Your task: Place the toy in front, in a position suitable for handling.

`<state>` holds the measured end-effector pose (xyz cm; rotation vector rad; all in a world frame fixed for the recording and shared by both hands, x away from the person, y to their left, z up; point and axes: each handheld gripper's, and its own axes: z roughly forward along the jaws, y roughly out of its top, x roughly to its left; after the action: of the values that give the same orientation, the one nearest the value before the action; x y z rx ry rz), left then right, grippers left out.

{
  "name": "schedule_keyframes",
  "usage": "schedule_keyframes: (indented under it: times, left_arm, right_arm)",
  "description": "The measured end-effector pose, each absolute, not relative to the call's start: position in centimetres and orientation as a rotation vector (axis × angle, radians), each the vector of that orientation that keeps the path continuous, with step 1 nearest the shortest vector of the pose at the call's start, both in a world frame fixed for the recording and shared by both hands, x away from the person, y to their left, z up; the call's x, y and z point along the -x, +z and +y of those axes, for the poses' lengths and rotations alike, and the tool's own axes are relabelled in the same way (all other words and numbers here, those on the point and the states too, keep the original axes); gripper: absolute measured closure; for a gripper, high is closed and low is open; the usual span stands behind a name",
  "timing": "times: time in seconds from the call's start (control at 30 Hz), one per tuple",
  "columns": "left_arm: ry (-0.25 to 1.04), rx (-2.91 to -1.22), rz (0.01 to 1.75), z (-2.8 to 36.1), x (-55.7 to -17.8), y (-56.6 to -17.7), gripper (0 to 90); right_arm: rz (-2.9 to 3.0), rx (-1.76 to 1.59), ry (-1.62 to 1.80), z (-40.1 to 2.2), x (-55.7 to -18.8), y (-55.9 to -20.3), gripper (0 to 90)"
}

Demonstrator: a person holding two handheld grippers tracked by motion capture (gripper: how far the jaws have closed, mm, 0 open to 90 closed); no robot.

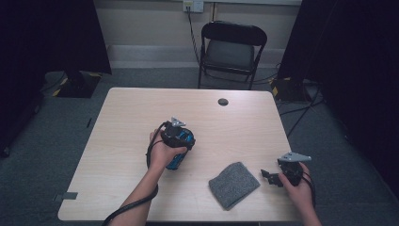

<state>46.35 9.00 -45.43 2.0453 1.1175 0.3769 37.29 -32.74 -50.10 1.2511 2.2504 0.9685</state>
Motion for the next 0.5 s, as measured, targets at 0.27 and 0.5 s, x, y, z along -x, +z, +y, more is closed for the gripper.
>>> schedule_keyframes:
  times: [0.27,0.5]
  left_arm:
    - [0.367,-2.076,1.09,6.5,-48.3,-46.5,25.5]
    - [0.366,-2.099,1.075,5.0,-49.7,-47.3,25.4]
  right_arm:
    - [2.25,-1.252,0.969,-32.7,-37.3,-50.1,9.9]
    - [2.251,-1.251,0.969,-32.7,-37.3,-50.1,9.9]
